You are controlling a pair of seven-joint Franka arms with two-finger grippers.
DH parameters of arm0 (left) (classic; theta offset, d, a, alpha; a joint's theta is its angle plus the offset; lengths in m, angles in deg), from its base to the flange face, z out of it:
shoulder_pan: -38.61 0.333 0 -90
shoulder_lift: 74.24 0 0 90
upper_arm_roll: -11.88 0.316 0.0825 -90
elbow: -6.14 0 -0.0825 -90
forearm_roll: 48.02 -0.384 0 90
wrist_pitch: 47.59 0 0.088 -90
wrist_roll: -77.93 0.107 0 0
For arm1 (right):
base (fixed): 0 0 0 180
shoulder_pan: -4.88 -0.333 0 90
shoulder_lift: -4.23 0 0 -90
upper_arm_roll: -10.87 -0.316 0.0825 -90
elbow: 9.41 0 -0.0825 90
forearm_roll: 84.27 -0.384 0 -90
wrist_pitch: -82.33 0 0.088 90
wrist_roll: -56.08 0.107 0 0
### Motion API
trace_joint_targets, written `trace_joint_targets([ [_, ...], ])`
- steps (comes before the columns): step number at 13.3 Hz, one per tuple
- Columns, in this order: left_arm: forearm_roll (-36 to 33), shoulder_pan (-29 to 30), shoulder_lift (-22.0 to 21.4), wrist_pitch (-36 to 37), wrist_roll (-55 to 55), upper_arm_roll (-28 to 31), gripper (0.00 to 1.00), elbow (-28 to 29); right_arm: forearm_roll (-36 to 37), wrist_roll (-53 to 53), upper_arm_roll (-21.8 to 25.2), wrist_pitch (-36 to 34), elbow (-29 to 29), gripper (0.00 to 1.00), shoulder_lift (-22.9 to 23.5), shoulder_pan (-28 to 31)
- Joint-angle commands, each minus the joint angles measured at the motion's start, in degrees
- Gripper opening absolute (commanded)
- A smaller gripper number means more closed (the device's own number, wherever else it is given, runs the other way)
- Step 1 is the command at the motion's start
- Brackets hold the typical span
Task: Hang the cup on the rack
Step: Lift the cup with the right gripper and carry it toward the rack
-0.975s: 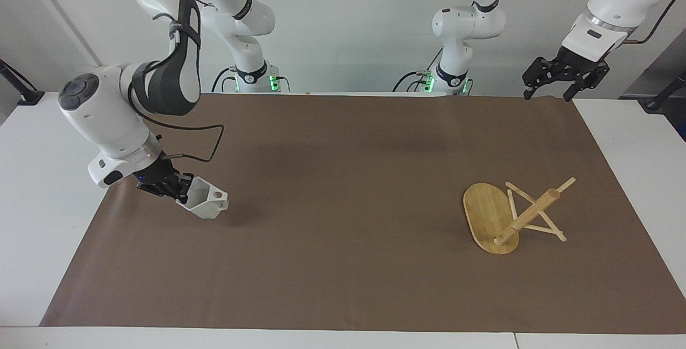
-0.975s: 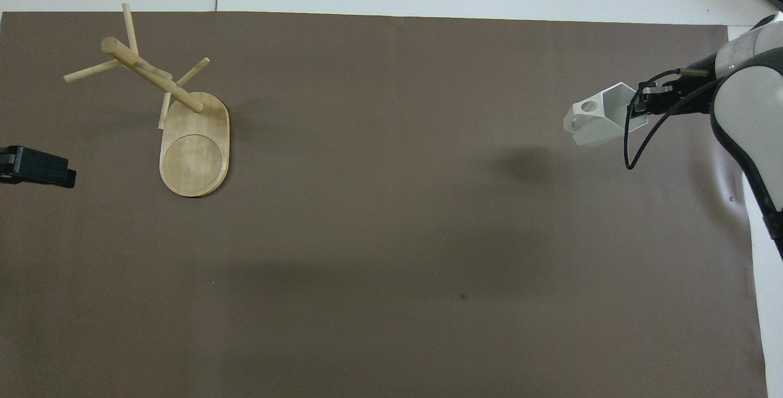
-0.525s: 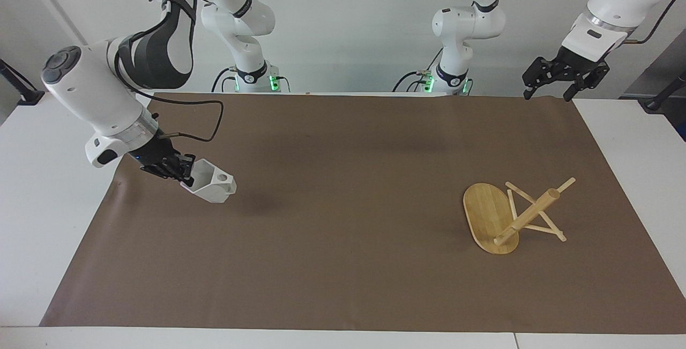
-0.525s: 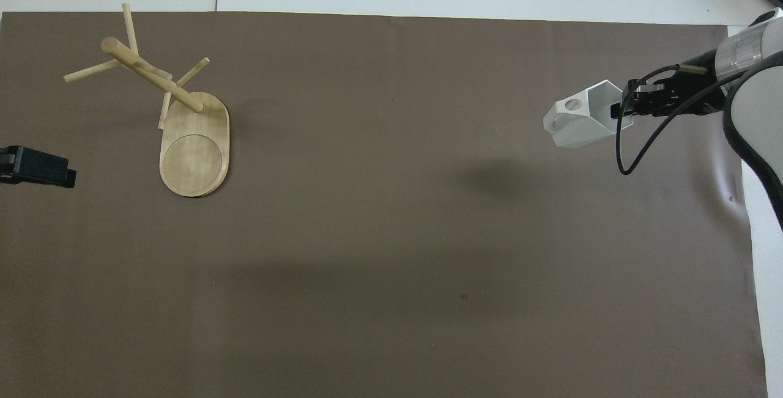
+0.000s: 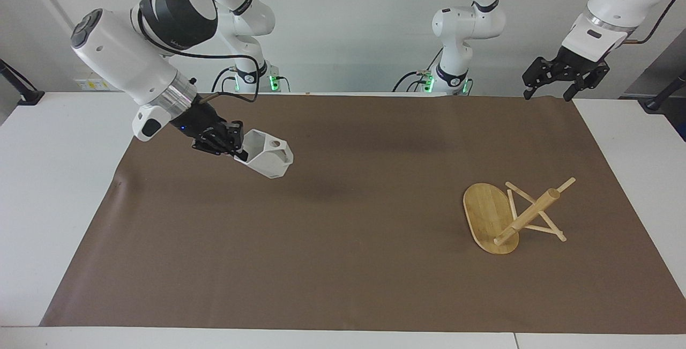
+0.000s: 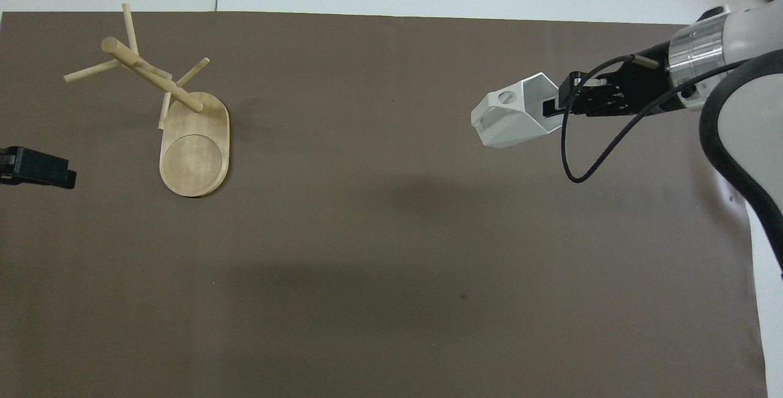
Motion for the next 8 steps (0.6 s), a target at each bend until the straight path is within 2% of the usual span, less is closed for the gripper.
trace_joint_targets([
  [1,-0.87,-0.89,-2.85,8.97,-0.50,-0.36,1.00,2.22,-1.76,4.06,-4.55,2.72,-0.30,0.00,-0.82,0.70],
  [7,0.52,-0.81,-3.11,6.55,-1.02,-0.63,1.00,2.92,-4.31,10.55,-12.20,8.26,-0.30,0.00,-0.55,0.88],
  [8,1.23,-1.07,-3.11,7.25,-5.29,-0.89,1.00,2.83,-4.58,12.40,-14.04,9.84,-0.30,0.00,-0.55,0.88],
])
